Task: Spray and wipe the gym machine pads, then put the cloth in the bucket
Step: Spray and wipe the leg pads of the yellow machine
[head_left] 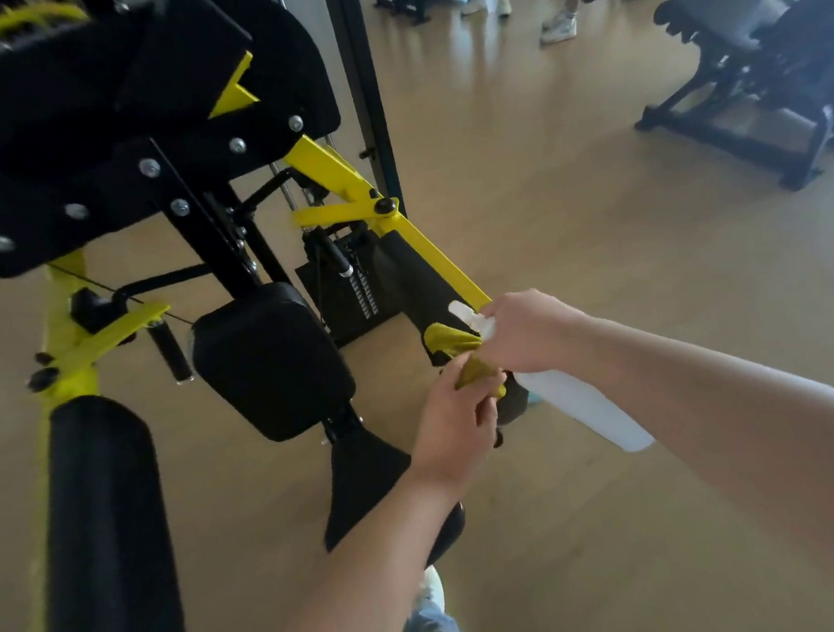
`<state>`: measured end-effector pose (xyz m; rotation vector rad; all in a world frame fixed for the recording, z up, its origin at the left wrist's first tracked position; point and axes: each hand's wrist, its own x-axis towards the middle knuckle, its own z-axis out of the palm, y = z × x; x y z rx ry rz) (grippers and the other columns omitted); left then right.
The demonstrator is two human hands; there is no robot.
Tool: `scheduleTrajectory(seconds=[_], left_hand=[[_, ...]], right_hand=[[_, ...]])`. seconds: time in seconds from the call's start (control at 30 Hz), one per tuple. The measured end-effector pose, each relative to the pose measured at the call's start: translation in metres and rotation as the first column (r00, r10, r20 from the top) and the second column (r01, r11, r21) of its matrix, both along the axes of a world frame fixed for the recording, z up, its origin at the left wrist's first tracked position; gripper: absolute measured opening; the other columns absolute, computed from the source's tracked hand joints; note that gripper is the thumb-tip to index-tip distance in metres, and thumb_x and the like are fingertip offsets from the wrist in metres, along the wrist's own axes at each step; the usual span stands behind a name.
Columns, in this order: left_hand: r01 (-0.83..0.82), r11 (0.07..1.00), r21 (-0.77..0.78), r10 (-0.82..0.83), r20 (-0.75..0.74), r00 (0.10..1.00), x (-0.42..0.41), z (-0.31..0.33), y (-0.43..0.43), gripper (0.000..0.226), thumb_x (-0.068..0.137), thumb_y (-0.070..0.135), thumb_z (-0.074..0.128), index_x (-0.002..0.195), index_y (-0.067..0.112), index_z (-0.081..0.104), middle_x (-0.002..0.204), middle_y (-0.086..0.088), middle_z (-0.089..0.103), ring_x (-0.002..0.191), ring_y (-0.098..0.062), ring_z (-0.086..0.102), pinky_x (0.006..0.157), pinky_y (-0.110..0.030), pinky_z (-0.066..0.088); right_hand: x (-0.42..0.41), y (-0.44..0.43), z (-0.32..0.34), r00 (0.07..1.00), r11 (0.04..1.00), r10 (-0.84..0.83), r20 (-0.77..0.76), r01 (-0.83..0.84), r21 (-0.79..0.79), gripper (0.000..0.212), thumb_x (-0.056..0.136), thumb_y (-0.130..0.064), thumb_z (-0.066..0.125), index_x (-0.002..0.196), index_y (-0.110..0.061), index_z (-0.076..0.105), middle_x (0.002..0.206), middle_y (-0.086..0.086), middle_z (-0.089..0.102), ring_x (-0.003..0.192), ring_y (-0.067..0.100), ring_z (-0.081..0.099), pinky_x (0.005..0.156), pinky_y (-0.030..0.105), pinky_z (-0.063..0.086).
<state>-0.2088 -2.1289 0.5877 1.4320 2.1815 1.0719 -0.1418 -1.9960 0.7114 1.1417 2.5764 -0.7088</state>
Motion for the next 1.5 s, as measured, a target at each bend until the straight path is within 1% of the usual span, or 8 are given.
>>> scheduleTrajectory(seconds=[0.2,0.37,0.53,0.63,0.83,1.07,1.23,1.5], left_hand=[[-0.232,0.971,0.057,0.220,0.166,0.961,-0.027,0.051,-0.023,0.033,0.096,0.003,0.059,0.102,0.034,0.069,0.129,0.022,0.049,0.122,0.003,0.050,0.107,-0.019,0.043],[-0.358,0.922,0.147,0.317,0.244,0.916,-0.086,0.089,-0.034,0.021,0.100,0.015,0.060,0.111,0.031,0.068,0.127,0.011,0.052,0.111,0.004,0.054,0.084,-0.001,0.043],[-0.367,0.909,0.197,0.347,0.130,0.929,-0.169,0.111,-0.028,0.026,0.103,0.028,0.058,0.129,0.029,0.061,0.127,0.007,0.054,0.109,0.007,0.053,0.084,0.003,0.038],[-0.350,0.909,0.225,0.314,0.181,0.932,-0.219,0.126,-0.017,0.029,0.105,0.025,0.051,0.132,0.027,0.060,0.125,0.012,0.056,0.112,0.006,0.054,0.091,-0.004,0.041],[-0.346,0.920,0.185,0.229,0.463,0.856,-0.299,0.144,0.005,0.052,0.091,0.027,0.035,0.135,0.044,0.058,0.144,0.006,0.055,0.135,-0.008,0.049,0.118,-0.043,0.038],[-0.417,0.908,0.034,0.310,0.613,0.727,-0.351,0.137,0.033,0.078,0.087,0.001,0.037,0.155,0.039,0.040,0.163,0.002,0.033,0.150,-0.020,0.029,0.121,-0.040,0.026],[-0.406,0.913,-0.046,0.289,0.775,0.562,-0.385,0.106,0.057,0.096,0.066,0.000,0.039,0.154,0.041,0.041,0.168,-0.006,0.019,0.153,-0.034,0.020,0.123,-0.060,0.025],[-0.385,0.861,-0.331,0.497,0.705,0.506,-0.417,0.069,0.092,0.085,0.086,-0.009,0.041,0.157,0.037,0.034,0.156,-0.008,0.033,0.138,-0.034,0.043,0.112,-0.055,0.045]], right_hand=[[-0.031,-0.012,0.003,0.992,0.992,0.120,-0.033,-0.119,0.031,0.011,0.090,-0.026,0.055,0.082,-0.029,0.048,0.086,0.002,0.060,0.072,0.015,0.056,0.054,0.029,0.041],[-0.084,-0.013,0.008,0.982,0.983,0.181,-0.051,-0.180,0.027,0.016,0.095,-0.027,0.058,0.105,-0.015,0.058,0.094,0.004,0.061,0.083,0.024,0.061,0.064,0.034,0.048],[-0.149,-0.009,0.023,0.974,0.973,0.228,0.000,-0.228,0.033,0.019,0.095,-0.031,0.057,0.108,-0.018,0.060,0.097,0.002,0.061,0.085,0.019,0.061,0.065,0.031,0.050],[-0.194,-0.001,0.031,0.968,0.961,0.252,-0.001,-0.250,0.115,0.015,0.094,-0.035,0.058,0.101,-0.021,0.059,0.095,0.001,0.062,0.083,0.018,0.061,0.066,0.032,0.052],[-0.252,0.021,0.037,0.938,0.891,0.313,0.150,-0.344,0.295,0.027,0.096,-0.029,0.056,0.122,-0.021,0.055,0.086,-0.003,0.053,0.083,0.023,0.059,0.070,0.036,0.052],[-0.294,0.057,0.017,0.787,0.701,0.432,0.440,-0.600,0.386,0.047,0.099,-0.021,0.056,0.145,-0.027,0.048,0.099,-0.002,0.054,0.085,0.023,0.057,0.072,0.038,0.051],[-0.328,0.085,0.002,0.710,0.605,0.487,0.508,-0.694,0.390,0.060,0.098,-0.022,0.057,0.155,-0.024,0.036,0.102,0.005,0.046,0.092,0.030,0.065,0.078,0.045,0.060],[-0.365,0.108,-0.027,0.652,0.542,0.572,0.498,-0.756,0.368,0.044,0.096,-0.026,0.057,0.139,-0.021,0.055,0.118,0.006,0.055,0.099,0.028,0.066,0.074,0.041,0.058]])
